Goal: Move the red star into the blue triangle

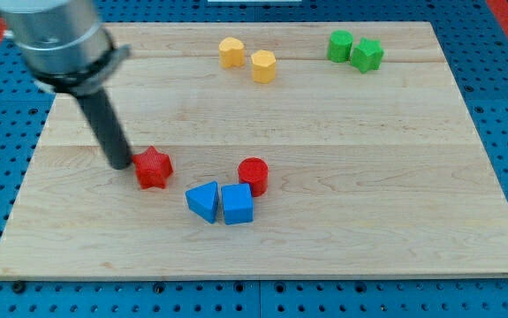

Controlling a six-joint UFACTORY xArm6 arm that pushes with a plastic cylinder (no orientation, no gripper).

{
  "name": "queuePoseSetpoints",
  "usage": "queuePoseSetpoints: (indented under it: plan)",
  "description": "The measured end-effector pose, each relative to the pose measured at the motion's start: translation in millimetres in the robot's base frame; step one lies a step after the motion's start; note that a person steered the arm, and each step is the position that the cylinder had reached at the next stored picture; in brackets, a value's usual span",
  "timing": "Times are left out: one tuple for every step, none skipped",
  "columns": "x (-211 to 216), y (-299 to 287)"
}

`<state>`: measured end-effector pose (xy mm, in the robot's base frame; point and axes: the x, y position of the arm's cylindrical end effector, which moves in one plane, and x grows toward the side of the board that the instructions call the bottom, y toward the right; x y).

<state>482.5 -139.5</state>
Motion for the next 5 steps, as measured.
queuePoseSetpoints:
  plan:
    - [6, 44]
    - [-55, 29]
    - [-124, 104]
    - [-118, 188]
    - [-143, 314]
